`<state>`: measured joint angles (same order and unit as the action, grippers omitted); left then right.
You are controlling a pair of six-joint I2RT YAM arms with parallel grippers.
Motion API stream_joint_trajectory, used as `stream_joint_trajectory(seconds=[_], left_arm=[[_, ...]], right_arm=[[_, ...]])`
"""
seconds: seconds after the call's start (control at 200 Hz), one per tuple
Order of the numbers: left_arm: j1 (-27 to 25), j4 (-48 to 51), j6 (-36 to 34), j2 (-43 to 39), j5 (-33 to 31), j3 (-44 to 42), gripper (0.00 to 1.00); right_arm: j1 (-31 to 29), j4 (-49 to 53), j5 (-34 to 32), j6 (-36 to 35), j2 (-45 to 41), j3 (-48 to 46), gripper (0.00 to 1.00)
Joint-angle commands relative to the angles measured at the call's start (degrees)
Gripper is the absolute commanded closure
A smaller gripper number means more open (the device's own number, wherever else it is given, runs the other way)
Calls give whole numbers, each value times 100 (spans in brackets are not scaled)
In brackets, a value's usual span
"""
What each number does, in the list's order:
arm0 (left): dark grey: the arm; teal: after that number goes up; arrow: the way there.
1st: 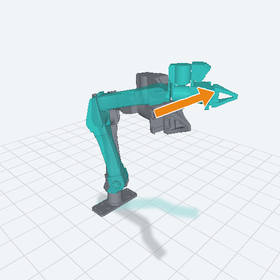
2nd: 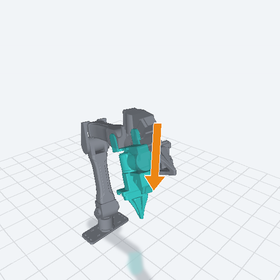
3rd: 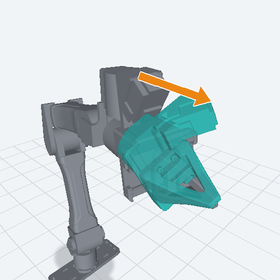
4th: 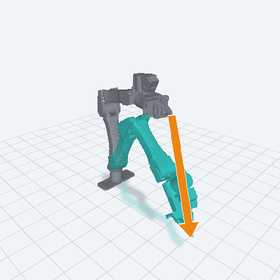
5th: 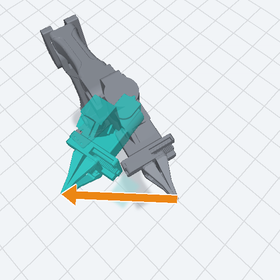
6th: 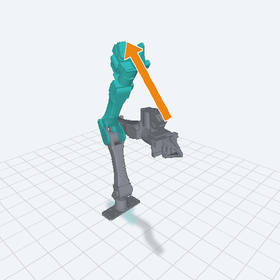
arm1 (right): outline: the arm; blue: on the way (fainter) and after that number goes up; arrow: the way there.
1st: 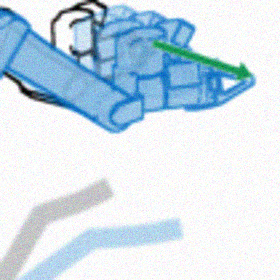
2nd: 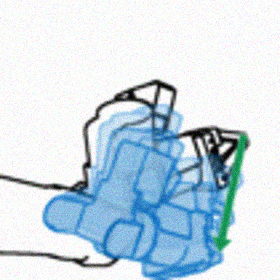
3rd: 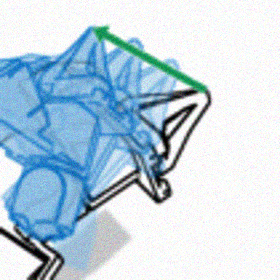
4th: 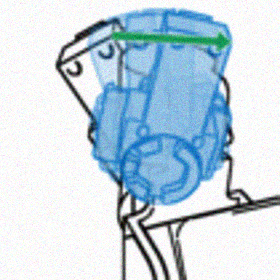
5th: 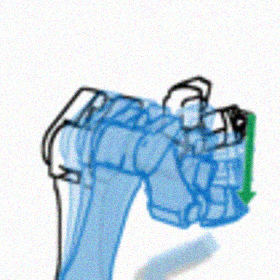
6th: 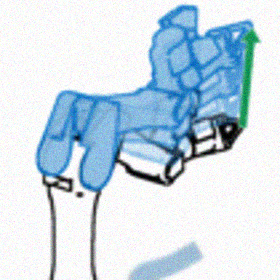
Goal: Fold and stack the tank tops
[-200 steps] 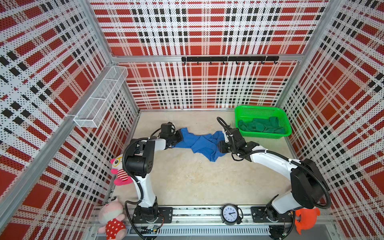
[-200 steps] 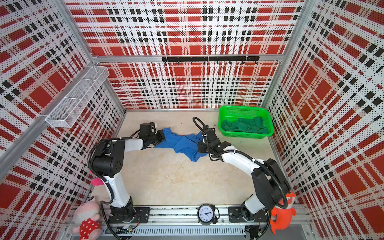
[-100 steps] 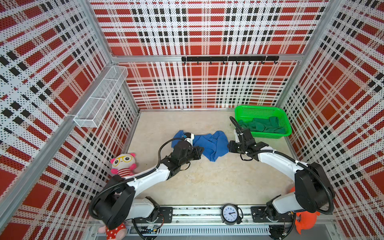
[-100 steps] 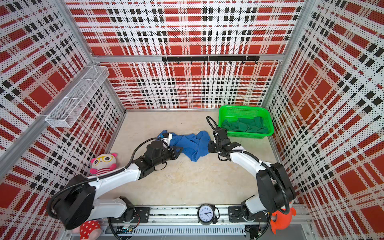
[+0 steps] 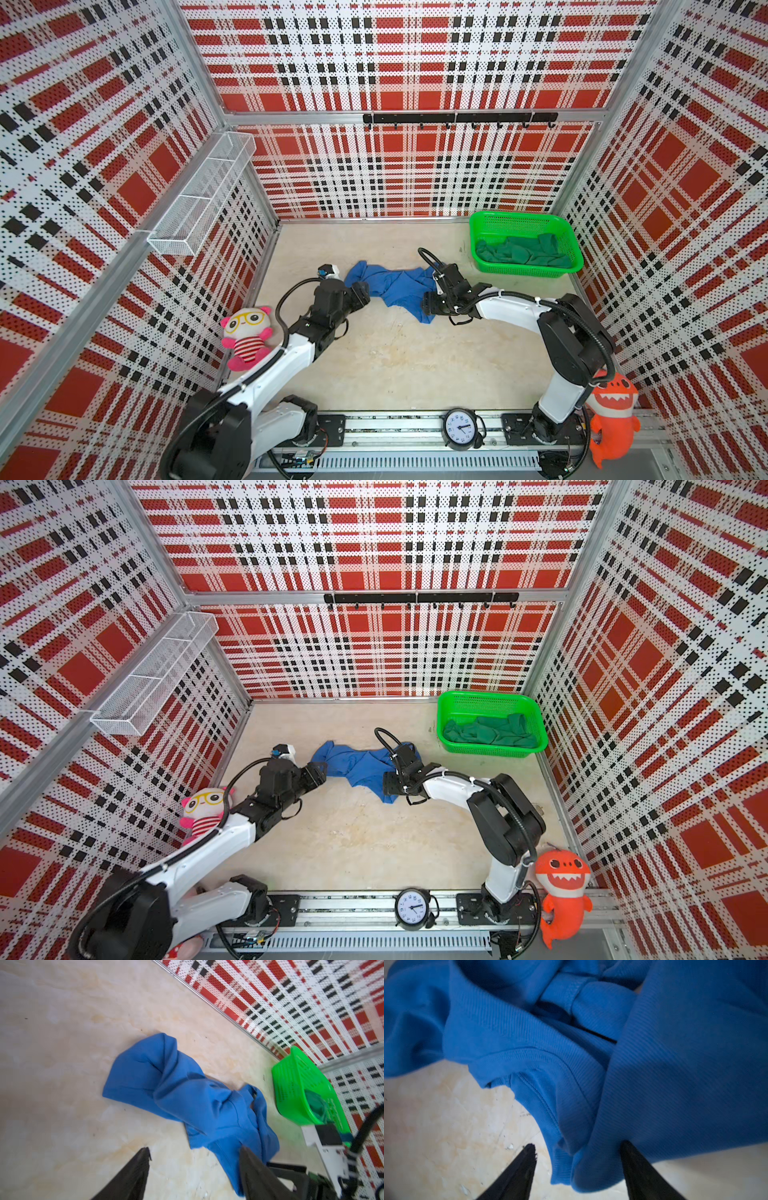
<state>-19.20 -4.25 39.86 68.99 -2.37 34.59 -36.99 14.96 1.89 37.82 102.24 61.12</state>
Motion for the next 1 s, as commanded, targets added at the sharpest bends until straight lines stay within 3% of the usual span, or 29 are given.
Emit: stream_joint_trajectory(seconds=[0.0, 0.06, 0.12, 0.185, 0.251, 0.316, 0.471, 0.621, 0.782, 0.997], left_arm=[[107, -715, -321, 790, 204, 555, 24], [67, -701, -450, 1296, 217, 879, 18], [16, -727, -525, 1724, 152, 1083, 10], [4, -733, -496, 2121, 123, 1217, 6], [-13, -812, -401, 2481, 178, 1264, 11], [-55, -940, -297, 2741, 316, 1259, 26], [-180, -1069, -277, 2997, 327, 1235, 100], [-202, -822, -434, 2562, 317, 1078, 100], [-258, -118, -550, 1464, 273, 558, 100], [-327, 1111, -439, -573, -164, 486, 100]], right_arm=[[8, 225, -603, 207, 135, 85, 70], [13, 304, -826, 175, -14, 3, 86], [17, 354, -977, 72, -189, -71, 94], [17, 346, -995, -38, -342, -128, 98], [17, 334, -963, -114, -458, -158, 100], [17, 340, -981, -204, -551, -154, 100], [135, 404, -1152, -501, -769, -58, 100], [397, 293, -1321, -989, -943, 208, 100], [658, 101, -1336, -1599, -888, 1008, 100], [939, -457, -520, -2301, -583, 2363, 100]])
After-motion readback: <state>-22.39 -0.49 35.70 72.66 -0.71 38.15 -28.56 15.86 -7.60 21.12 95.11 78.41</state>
